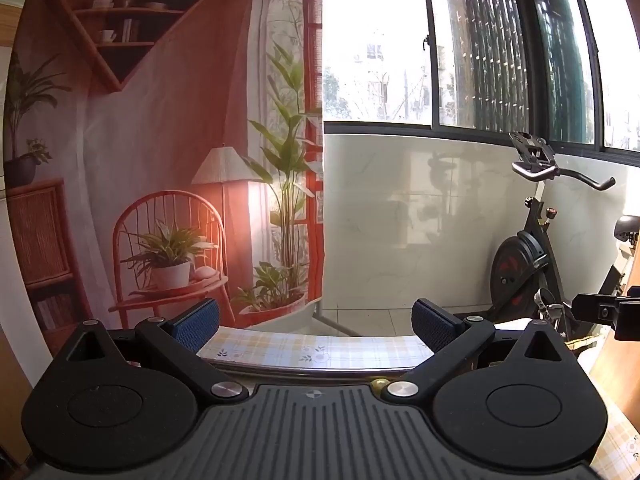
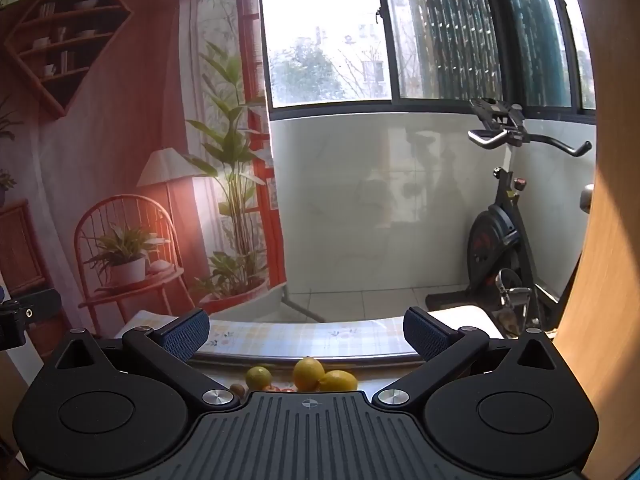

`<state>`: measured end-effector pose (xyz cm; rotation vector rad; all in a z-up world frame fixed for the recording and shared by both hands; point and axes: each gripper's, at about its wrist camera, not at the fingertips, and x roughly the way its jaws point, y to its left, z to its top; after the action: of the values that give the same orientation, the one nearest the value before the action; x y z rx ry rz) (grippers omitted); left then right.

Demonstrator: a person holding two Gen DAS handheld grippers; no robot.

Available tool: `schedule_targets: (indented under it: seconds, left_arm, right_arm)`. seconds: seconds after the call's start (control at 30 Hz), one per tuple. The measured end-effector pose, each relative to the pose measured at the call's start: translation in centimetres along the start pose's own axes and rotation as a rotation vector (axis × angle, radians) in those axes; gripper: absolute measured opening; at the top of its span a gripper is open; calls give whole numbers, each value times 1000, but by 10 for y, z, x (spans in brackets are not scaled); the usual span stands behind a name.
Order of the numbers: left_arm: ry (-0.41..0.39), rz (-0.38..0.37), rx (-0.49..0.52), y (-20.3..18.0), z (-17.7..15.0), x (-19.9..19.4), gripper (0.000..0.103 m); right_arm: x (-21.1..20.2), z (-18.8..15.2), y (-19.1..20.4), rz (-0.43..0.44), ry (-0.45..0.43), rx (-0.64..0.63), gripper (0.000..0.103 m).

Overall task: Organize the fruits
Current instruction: 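Move both grippers toward the fruit pile on the tablecloth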

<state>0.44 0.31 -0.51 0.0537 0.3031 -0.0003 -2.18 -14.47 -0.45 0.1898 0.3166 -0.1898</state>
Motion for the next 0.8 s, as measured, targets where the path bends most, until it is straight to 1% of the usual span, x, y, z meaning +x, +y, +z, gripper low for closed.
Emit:
schedule_targets:
  seconds: [0.1,0.2,0.27,0.33,0.4,0.5,0.57,0.6,0.63,0.7,0.73,0.77,0.8]
  left_arm:
    - [21,-20,-13,7,-8,15,103]
    - [70,-24,-30,14,-19,38,103]
    - [98,-15,-37,18,-27,54,103]
    - [118,-33,-49,24,-36,70,103]
    - [123,-37,-31,22,-33,84,103]
    - [150,-48,-14,27,-41,107,103]
    - [151,-51,-6,30,-46,121,103]
    - [123,-53,10,24,-49,122,103]
    - [118,-60,27,23,-52,132,103]
    - [148,-81,44,21,-59,140,103]
    - [191,-102,50,22,-65,142,103]
    - [195,-122,42,22,-67,147,103]
    - [197,-162,13,22,-71,155,103]
  right_arm:
    - [13,-10,-6,29,20,16,103]
    - [31,-23,-11,36,34,24,103]
    - [48,-33,-15,49,61,22,103]
    - [66,-42,-17,69,98,18,103]
    - [82,-52,-20,73,125,18,103]
    - [109,-67,-21,71,158,17,103]
    - [127,-78,-24,63,171,15,103]
    - [137,-84,-24,51,182,13,103]
    - [143,-89,-25,39,187,12,103]
    - [159,-100,-30,18,200,13,103]
    - [165,-106,-33,8,205,16,103]
    - [170,-110,-35,4,209,21,103]
    - [174,-114,-37,8,214,27,103]
